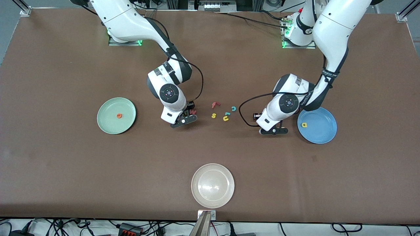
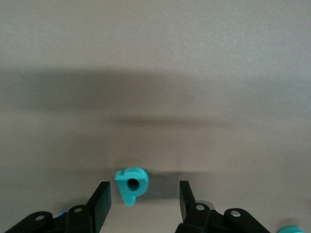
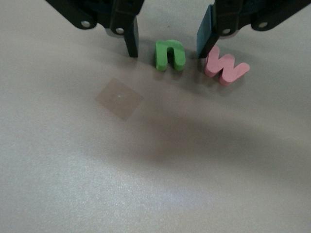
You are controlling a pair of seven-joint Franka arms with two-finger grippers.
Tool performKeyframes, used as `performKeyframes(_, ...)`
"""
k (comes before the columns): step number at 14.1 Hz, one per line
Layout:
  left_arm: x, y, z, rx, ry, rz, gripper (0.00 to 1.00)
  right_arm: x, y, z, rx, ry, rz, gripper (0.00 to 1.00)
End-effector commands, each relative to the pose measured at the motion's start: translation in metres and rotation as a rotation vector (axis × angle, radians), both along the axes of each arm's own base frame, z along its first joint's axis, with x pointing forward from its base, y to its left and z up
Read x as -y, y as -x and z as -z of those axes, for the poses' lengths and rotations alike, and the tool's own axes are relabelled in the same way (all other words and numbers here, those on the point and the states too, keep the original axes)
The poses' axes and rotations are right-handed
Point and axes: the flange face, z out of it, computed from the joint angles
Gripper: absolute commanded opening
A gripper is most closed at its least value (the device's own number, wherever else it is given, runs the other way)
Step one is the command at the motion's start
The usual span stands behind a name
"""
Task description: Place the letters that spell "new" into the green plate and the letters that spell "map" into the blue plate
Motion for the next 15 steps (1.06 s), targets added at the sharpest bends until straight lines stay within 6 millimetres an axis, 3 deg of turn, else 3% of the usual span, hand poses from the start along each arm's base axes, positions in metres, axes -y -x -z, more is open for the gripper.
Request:
performKeyframes(1, -0.003, -0.002, -0.001, 0.015, -0.009, -0.008, 0.53, -0.004, -0.002, 0.0, 0.012, 0.006, 0.012, 0.5)
performKeyframes(6, -0.008, 0.0, 0.009, 0.004, -0.025, 0.003, 0.46, -0.004, -0.002, 0.0, 0.013, 0.006, 0.008, 0.37)
performKeyframes(8, -0.008, 0.001, 0.012, 0.01, -0.037, 0.023, 0.35, -0.002, -0.004, 0.0, 0.013, 0.006, 0.004, 0.31)
performKeyframes(10, -0.01, -0.002, 0.008, 0.008, -0.041, 0.019, 0.18, 0.002, -0.008, -0.002, 0.015, 0.004, 0.007, 0.24)
performKeyframes(12, -0.013, -0.006, -0.011, 0.004, -0.057, 0.02, 0.09, 0.015, -0.019, -0.013, 0.029, 0.007, 0.024, 0.23)
performKeyframes(13, -0.017, -0.012, -0.03, -0.007, -0.076, 0.017, 0.09, 0.027, -0.027, -0.033, 0.039, 0.012, 0.04, 0.22)
performKeyframes(15, -0.031, -0.017, -0.071, -0.059, -0.128, 0.038, 0.09, 0.065, -0.044, -0.06, 0.017, 0.069, 0.096, 0.18)
